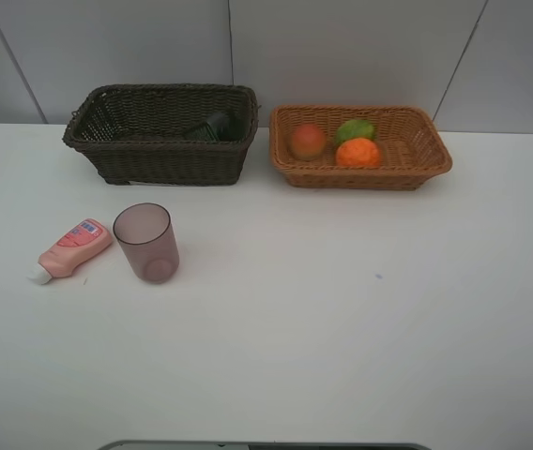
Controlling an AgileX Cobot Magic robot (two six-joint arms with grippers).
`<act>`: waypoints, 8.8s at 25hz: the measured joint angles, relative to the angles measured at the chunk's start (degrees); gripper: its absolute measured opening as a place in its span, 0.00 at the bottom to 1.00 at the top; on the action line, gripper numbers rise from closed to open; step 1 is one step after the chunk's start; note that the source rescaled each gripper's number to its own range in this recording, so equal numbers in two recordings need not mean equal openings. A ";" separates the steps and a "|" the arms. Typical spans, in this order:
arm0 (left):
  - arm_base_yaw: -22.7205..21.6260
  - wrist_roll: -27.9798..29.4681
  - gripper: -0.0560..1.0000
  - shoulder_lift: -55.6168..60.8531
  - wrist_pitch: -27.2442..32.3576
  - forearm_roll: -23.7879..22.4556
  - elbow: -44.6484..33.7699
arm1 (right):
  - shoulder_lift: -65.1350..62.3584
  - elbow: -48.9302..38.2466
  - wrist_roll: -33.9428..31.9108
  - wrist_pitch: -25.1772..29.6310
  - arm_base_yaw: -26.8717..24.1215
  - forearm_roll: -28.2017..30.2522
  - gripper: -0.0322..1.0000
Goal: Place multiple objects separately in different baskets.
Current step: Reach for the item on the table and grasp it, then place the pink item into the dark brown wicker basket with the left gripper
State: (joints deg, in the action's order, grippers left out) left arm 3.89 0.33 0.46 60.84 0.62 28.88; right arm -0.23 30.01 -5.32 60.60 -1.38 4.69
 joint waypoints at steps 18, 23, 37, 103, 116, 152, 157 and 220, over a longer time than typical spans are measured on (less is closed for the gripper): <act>0.00 0.00 0.97 -7.26 -0.52 -3.44 0.41 | 0.00 0.00 0.00 0.00 0.00 0.00 0.83; 0.05 0.00 0.97 -18.00 -6.53 -3.80 2.05 | 0.00 0.00 0.00 0.00 0.00 0.00 0.83; 3.41 -2.92 0.97 -63.86 -13.87 -4.41 11.66 | 0.00 0.00 0.00 0.00 0.00 0.00 0.83; 3.41 -27.34 0.97 -110.44 -42.29 5.75 20.92 | -0.11 0.00 0.00 0.00 0.00 0.00 0.83; 3.41 -27.34 0.72 -110.44 -42.35 5.92 20.92 | -0.11 0.00 0.00 0.00 0.00 0.00 0.83; 3.41 -27.11 0.72 -104.29 -41.98 6.16 20.87 | -0.11 0.00 0.00 0.00 0.00 0.00 0.83; 3.41 -25.32 0.72 -97.80 -41.87 8.52 22.38 | -0.18 0.00 0.00 0.00 0.00 0.00 0.83; 8.19 -2.86 0.71 -124.67 -100.64 2.18 34.98 | -0.18 0.00 0.00 0.00 0.00 0.00 0.83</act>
State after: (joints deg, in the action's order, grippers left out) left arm 12.08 -2.53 -124.21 -39.80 2.80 63.85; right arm -0.41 30.01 -5.32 60.60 -1.38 4.69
